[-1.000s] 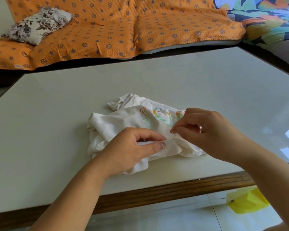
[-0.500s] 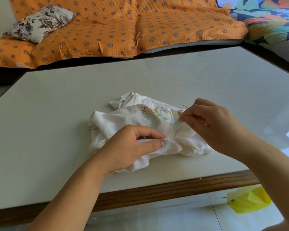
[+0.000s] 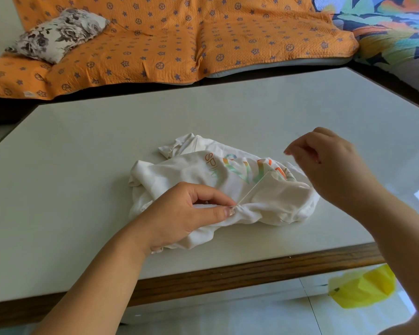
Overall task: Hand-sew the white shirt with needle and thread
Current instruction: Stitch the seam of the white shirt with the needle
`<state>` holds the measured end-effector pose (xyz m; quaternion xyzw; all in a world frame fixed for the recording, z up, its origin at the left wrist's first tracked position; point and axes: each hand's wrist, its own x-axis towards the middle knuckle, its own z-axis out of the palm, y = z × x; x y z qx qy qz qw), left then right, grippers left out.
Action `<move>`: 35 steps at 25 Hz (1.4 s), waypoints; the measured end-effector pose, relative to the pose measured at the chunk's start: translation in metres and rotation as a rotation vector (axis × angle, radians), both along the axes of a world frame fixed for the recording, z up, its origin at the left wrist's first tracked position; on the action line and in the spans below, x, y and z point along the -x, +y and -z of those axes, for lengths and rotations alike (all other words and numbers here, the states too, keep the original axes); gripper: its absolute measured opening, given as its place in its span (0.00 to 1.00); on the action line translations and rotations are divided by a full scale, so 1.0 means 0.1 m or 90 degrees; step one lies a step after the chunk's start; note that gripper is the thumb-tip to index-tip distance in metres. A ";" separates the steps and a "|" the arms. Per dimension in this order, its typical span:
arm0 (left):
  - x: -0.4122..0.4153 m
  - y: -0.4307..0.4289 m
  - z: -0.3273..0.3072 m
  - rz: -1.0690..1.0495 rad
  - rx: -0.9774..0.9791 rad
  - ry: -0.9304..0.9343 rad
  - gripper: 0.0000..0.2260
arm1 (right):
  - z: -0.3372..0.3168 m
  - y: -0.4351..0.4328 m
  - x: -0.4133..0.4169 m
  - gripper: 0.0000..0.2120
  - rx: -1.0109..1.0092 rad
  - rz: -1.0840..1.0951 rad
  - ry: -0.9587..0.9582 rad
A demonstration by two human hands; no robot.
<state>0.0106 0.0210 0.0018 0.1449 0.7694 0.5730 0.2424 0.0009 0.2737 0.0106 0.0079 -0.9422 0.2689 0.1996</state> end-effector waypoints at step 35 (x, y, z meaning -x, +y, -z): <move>0.00 0.05 0.03 -0.070 0.061 0.185 0.06 | -0.01 -0.31 -0.31 0.09 0.377 -0.155 -0.316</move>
